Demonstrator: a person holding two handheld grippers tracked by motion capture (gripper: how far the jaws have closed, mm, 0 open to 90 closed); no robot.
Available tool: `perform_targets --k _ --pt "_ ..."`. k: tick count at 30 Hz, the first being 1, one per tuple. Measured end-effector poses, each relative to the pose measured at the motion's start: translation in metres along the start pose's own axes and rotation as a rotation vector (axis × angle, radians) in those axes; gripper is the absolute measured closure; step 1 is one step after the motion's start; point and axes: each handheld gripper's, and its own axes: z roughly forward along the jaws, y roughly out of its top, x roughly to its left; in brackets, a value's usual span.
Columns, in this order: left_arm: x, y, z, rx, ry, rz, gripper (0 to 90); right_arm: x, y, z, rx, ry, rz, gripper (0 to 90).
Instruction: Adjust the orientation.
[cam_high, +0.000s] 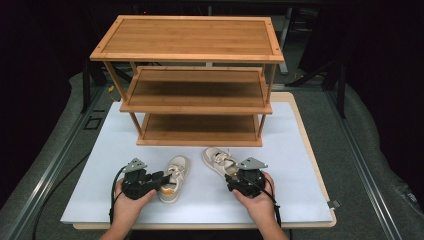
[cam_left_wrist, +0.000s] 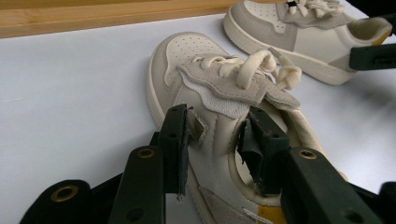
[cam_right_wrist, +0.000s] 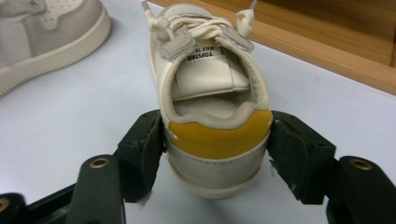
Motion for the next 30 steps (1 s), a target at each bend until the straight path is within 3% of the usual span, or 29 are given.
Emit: perform_targets --k 4,6,8,9,10,11,13,14,15,16,19,20,22,23,27,29,30 --pt "-0.004 0.000 0.003 -0.005 0.004 -0.021 62.5 0.014 -0.002 -0.002 -0.003 -0.020 0.025 38.3" --pt "-0.007 0.000 0.005 -0.011 0.001 -0.035 62.5 0.022 -0.005 -0.005 -0.029 0.054 0.057 40.1" --pt "-0.008 0.000 0.006 -0.012 -0.002 -0.038 62.5 0.024 -0.007 -0.006 -0.037 0.069 0.063 40.9" --pt "-0.011 0.000 0.009 -0.017 -0.005 -0.046 62.5 0.032 -0.008 -0.011 -0.019 -0.008 0.057 43.9" --pt "-0.011 0.000 0.009 -0.017 -0.005 -0.046 62.5 0.031 -0.010 -0.011 -0.052 0.081 0.059 45.5" --pt "-0.012 0.001 0.010 -0.017 -0.006 -0.049 62.5 0.031 -0.010 -0.011 -0.052 0.081 0.059 45.5" --pt "-0.016 0.001 0.013 -0.022 -0.009 -0.047 62.6 0.038 -0.011 -0.016 -0.013 -0.023 0.061 49.1" --pt "-0.017 0.002 0.015 -0.021 -0.009 -0.044 62.6 0.039 -0.011 -0.018 -0.008 -0.007 0.071 52.3" --pt "-0.019 0.002 0.016 -0.024 -0.007 -0.049 62.6 0.039 -0.011 -0.018 -0.008 -0.007 0.071 52.3" --pt "-0.020 0.003 0.019 -0.026 -0.010 -0.054 62.5 0.039 -0.013 -0.019 -0.039 0.052 0.088 52.1" --pt "-0.021 0.004 0.022 -0.030 -0.013 -0.057 62.4 0.038 -0.014 -0.020 -0.049 0.066 0.093 51.5" --pt "-0.021 0.004 0.022 -0.030 -0.015 -0.054 62.2 0.035 -0.012 -0.025 -0.084 0.098 0.111 55.6" --pt "-0.020 0.003 0.021 -0.032 -0.019 -0.058 61.9 0.034 -0.011 -0.028 -0.090 0.115 0.127 56.1" --pt "-0.018 0.003 0.021 -0.032 -0.035 -0.070 61.7 0.031 -0.009 -0.035 -0.134 0.143 0.135 58.4" --pt "-0.018 0.002 0.021 -0.031 -0.037 -0.067 61.4 0.020 -0.003 -0.039 -0.184 0.128 0.145 58.3" --pt "-0.018 0.002 0.021 -0.031 -0.036 -0.065 61.4 0.017 0.000 -0.036 -0.172 0.111 0.149 57.6" --pt "-0.018 0.002 0.021 -0.032 -0.036 -0.064 61.4 0.008 0.005 -0.023 -0.149 0.095 0.141 55.9"
